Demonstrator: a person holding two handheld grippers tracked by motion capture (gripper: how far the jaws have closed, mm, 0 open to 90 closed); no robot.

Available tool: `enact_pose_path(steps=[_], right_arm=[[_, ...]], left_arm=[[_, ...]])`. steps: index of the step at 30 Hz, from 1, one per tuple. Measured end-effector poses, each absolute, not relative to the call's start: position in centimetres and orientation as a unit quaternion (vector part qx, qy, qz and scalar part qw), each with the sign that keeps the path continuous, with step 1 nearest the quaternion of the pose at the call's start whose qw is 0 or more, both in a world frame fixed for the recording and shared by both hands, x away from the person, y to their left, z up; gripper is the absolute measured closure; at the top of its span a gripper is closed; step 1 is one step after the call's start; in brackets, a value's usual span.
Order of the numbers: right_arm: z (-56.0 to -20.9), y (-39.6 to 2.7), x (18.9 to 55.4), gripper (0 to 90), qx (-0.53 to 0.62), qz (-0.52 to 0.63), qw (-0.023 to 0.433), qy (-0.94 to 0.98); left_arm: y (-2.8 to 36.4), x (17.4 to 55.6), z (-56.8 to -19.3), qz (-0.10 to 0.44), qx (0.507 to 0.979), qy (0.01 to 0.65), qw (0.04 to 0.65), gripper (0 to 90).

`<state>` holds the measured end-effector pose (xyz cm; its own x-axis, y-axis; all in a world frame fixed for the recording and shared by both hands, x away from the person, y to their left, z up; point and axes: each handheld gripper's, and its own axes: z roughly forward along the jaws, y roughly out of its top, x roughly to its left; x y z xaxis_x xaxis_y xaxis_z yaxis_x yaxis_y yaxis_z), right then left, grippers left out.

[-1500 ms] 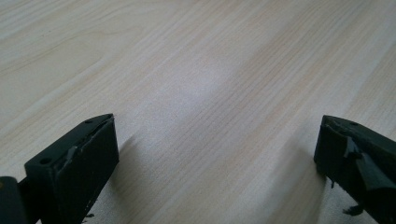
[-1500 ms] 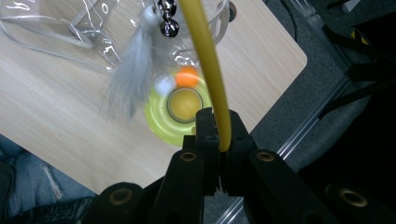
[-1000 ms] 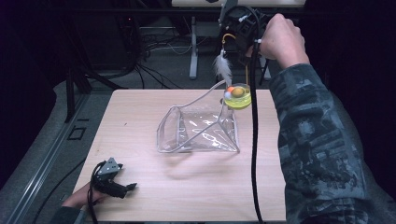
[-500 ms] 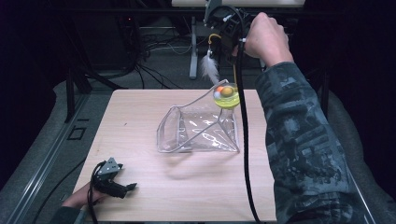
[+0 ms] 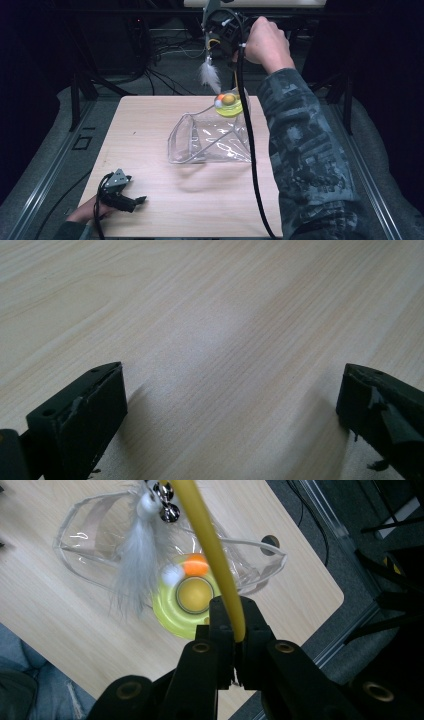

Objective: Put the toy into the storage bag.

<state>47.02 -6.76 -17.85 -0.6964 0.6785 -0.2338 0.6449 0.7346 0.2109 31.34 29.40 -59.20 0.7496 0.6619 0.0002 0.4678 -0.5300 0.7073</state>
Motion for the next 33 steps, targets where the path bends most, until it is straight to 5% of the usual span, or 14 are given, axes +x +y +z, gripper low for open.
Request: enact_pose_path(steps=[33], right_arm=[[-25.8,-4.1,48.9,87.2,0.355,0.045,0.094,0.929]], left_arm=[[29.4,31.3,-59.2,0.136,0.864,0.327,0.358,0.1]])
